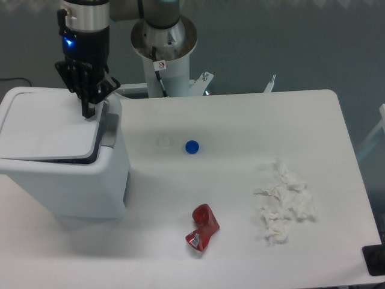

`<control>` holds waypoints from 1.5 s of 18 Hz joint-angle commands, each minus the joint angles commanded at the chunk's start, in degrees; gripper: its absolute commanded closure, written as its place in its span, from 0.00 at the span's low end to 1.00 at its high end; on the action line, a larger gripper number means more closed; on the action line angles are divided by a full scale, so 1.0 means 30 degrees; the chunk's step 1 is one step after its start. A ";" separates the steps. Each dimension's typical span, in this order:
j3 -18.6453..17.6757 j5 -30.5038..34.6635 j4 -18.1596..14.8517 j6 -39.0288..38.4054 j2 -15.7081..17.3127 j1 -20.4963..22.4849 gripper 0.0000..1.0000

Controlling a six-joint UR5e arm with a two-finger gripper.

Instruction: Close the trash can

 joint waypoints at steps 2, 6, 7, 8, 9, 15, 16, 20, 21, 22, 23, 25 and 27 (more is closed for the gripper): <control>0.0000 0.0029 0.0029 0.0000 -0.0176 0.0000 1.00; 0.0000 0.0029 0.0088 -0.0029 -0.0381 -0.0029 1.00; 0.0000 0.0029 0.0088 -0.0029 -0.0381 -0.0029 1.00; 0.0000 0.0029 0.0059 0.0000 -0.0381 -0.0029 1.00; 0.0000 0.0029 0.0059 -0.0029 -0.0381 -0.0029 1.00; 0.0000 0.0029 0.0059 0.0000 -0.0498 -0.0029 1.00; 0.0029 0.0029 0.0088 -0.0029 -0.0528 -0.0029 1.00; 0.0029 0.0058 0.0088 -0.0029 -0.0557 -0.0029 1.00; 0.0029 0.0146 0.0088 -0.0029 -0.0557 -0.0029 1.00; 0.0029 0.0233 0.0088 -0.0029 -0.0557 -0.0029 1.00; 0.0058 0.0292 0.0117 -0.0029 -0.0528 -0.0029 1.00; 0.0117 0.0293 0.0088 -0.0029 -0.0499 -0.0029 1.00; 0.0146 0.0380 0.0088 -0.0029 -0.0557 -0.0029 1.00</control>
